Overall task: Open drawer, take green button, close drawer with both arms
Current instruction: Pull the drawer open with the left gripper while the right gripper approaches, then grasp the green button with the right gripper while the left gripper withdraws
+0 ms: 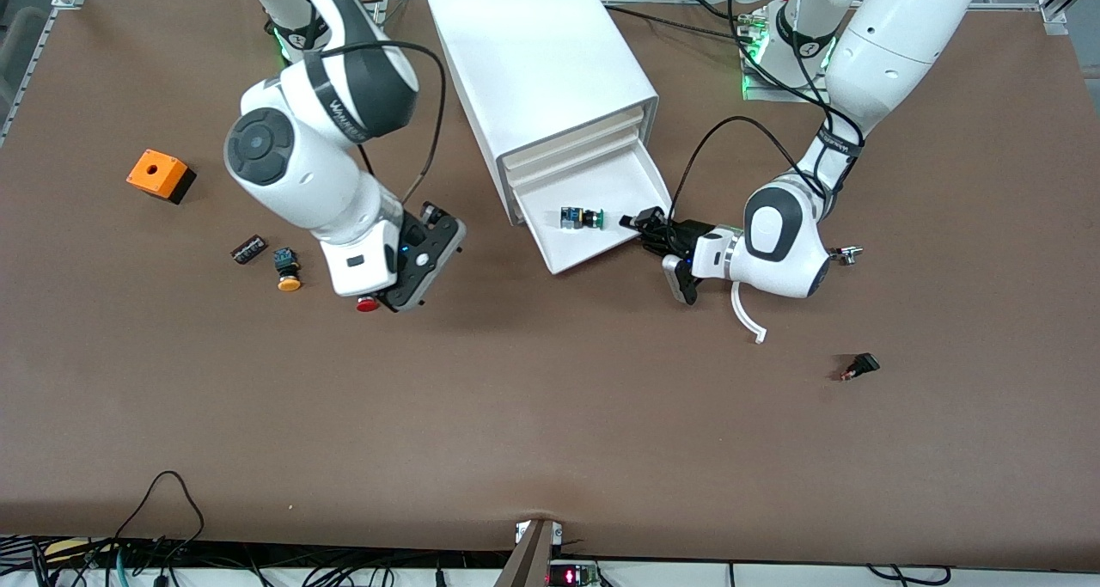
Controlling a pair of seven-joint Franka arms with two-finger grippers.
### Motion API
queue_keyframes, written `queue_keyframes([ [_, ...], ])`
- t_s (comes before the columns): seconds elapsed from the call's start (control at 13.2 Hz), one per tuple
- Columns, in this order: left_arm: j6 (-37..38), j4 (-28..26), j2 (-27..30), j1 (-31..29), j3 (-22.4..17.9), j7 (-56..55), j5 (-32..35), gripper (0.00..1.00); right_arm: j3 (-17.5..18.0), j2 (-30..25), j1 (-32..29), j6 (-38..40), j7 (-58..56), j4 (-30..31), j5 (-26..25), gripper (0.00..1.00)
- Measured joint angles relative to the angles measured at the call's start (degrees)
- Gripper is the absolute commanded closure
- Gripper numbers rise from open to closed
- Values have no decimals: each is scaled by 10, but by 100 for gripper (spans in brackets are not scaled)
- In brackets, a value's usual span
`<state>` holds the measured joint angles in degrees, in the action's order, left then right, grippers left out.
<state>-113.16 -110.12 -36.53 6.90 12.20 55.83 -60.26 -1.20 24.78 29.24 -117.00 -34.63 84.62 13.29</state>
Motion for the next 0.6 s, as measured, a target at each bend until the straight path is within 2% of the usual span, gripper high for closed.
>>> queue_keyframes([
  [0.38,-11,29,14,0,-8,4,3,0,0,13,30,-1,-37,-6,-25,0],
  [0.6,-11,41,56,-3,-12,-30,80,0,0,20,44,-1,-69,-22,-25,0],
])
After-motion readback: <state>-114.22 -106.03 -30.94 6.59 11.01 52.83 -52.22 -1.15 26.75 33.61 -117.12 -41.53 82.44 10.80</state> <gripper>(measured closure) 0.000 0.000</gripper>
